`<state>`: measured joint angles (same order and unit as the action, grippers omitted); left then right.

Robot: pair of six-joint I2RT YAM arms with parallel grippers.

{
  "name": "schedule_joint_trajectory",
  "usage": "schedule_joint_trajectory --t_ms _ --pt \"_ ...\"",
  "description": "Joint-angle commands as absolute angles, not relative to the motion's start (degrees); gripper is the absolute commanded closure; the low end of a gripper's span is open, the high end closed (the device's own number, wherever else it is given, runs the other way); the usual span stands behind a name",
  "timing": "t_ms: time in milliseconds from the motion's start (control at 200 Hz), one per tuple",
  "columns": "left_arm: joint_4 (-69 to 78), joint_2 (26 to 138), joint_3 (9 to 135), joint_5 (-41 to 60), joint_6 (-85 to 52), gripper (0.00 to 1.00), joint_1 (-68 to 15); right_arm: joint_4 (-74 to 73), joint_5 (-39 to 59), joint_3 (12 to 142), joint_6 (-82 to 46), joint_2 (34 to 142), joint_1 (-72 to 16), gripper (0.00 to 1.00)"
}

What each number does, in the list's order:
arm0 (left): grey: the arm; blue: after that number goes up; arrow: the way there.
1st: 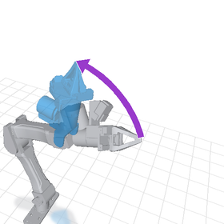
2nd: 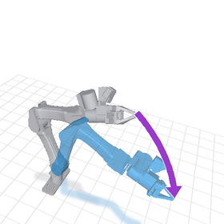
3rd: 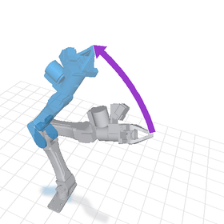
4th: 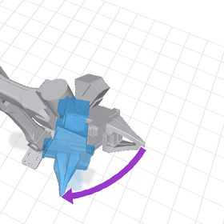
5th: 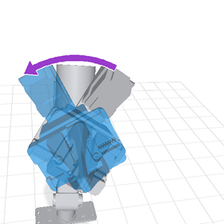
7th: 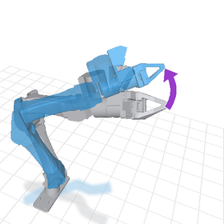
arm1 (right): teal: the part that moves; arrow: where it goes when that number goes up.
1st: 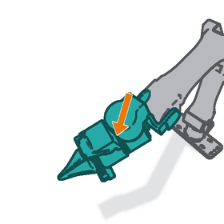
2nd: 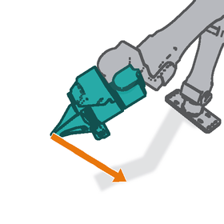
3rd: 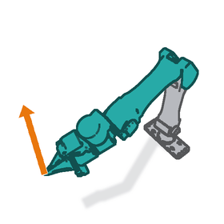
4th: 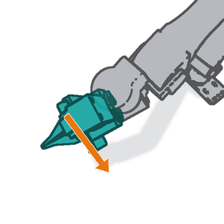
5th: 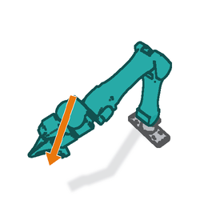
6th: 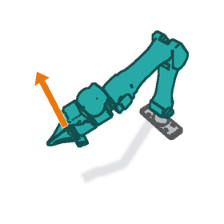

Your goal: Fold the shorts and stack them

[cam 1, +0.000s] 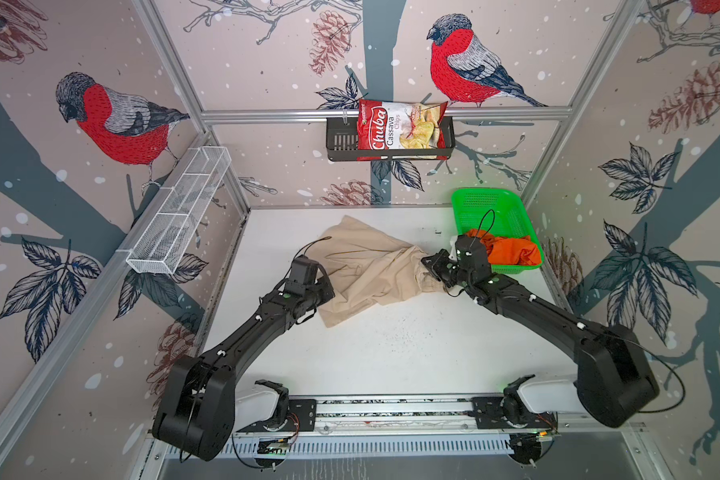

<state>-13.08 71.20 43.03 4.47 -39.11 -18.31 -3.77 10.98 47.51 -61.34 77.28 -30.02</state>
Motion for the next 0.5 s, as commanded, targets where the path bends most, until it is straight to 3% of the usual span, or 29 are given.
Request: schedule_joint_trajectory --t_ms 0,310,410,495 --pt "-14.02 73.98 50.38 -1.71 -29.74 1.0 -17.24 -2.09 12.59 46.03 -61.73 75.07 -31.33 0.93" --pt "-13.79 99.42 79.8 1.28 -17.81 1.0 -11.83 -2.95 12.84 39.57 -66.15 69.72 -32.81 0.9" --pt "-20.8 109.67 91.68 2.7 -16.54 0.6 -10.93 -4.94 12.84 39.64 -66.47 71.35 -31.54 0.85" --pt "-25.15 114.81 96.9 4.08 -16.39 0.43 -10.14 -5.47 12.46 41.31 -65.63 74.43 -31.03 0.84"
